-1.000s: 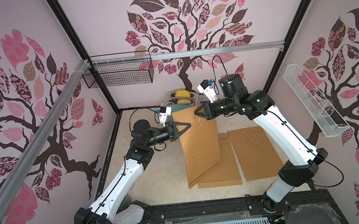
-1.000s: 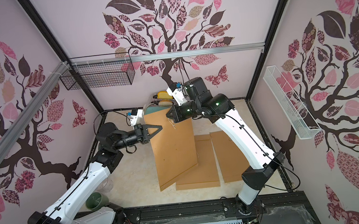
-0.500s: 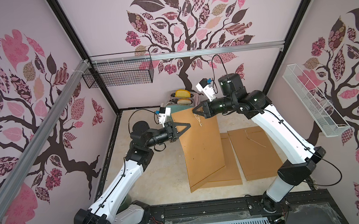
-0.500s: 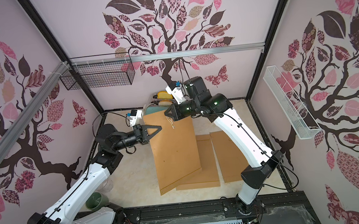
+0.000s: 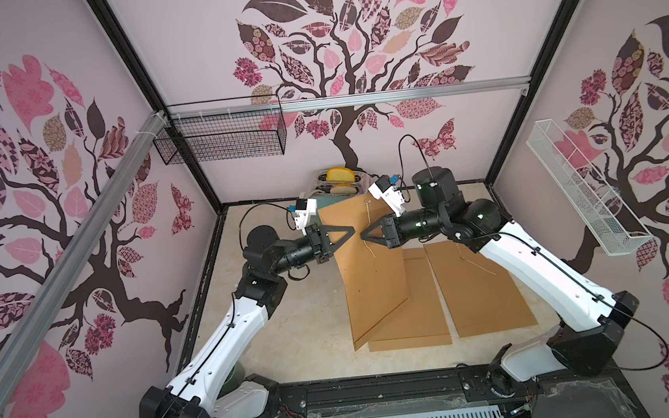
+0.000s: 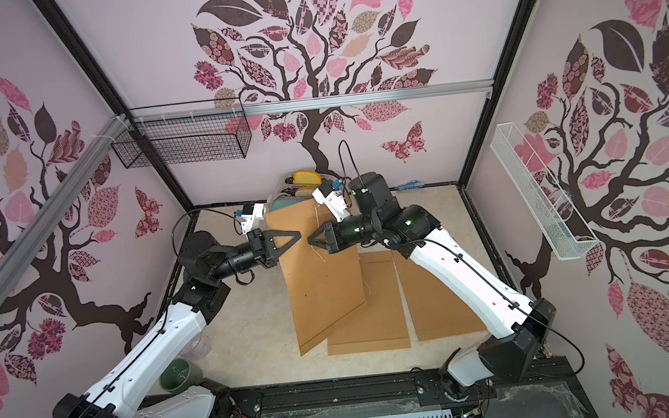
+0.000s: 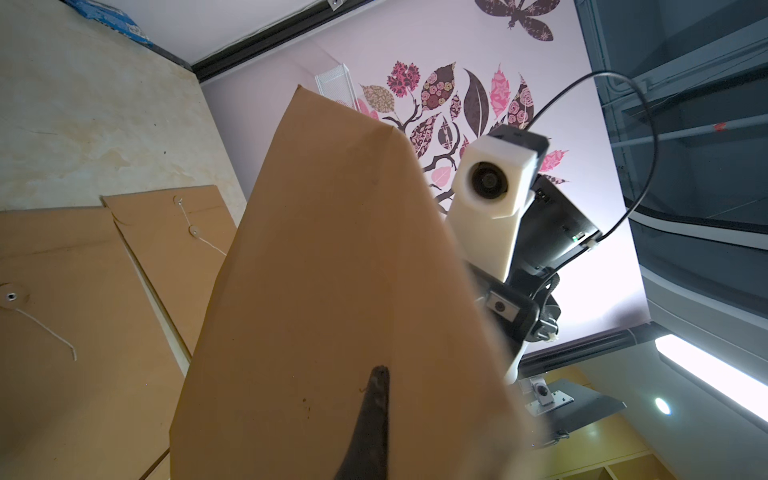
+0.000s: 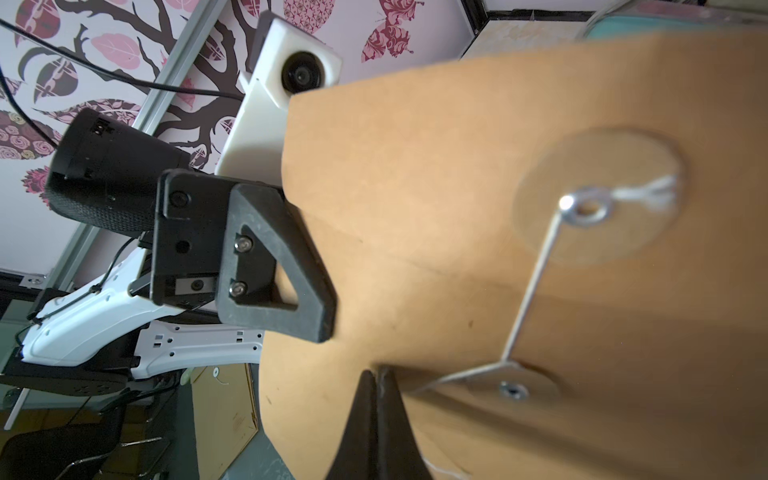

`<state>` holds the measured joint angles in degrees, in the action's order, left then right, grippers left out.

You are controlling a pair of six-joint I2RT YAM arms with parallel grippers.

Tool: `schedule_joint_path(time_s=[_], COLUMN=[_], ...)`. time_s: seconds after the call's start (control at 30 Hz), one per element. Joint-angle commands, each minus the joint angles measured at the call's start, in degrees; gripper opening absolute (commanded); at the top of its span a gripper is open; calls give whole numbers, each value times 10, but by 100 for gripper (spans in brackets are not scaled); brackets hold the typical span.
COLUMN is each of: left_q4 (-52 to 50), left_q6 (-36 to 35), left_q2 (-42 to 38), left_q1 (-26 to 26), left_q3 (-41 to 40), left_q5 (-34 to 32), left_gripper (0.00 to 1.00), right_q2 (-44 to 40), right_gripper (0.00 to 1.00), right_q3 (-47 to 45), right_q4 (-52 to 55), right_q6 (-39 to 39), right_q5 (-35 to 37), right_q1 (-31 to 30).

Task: Close the mouth of the file bag
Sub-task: Close the file bag.

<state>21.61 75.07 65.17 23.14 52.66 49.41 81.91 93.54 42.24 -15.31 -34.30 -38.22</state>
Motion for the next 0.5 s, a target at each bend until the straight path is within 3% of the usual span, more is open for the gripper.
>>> schedule_joint_path(time_s=[0.0, 0.47], left_q4=[63, 137], left_q6=[23, 84], left_q2=[-1, 5], left_q1=[3, 8], left_q3=[0, -12], left_q5=[2, -3], left_gripper=[0, 0], right_q2=[-13, -47], right_gripper=[0, 0], right_q3=[-14, -83], right_q4=[-37, -41], right_q6=[-18, -11], right_q5=[3, 36], right_q1=[-17, -19])
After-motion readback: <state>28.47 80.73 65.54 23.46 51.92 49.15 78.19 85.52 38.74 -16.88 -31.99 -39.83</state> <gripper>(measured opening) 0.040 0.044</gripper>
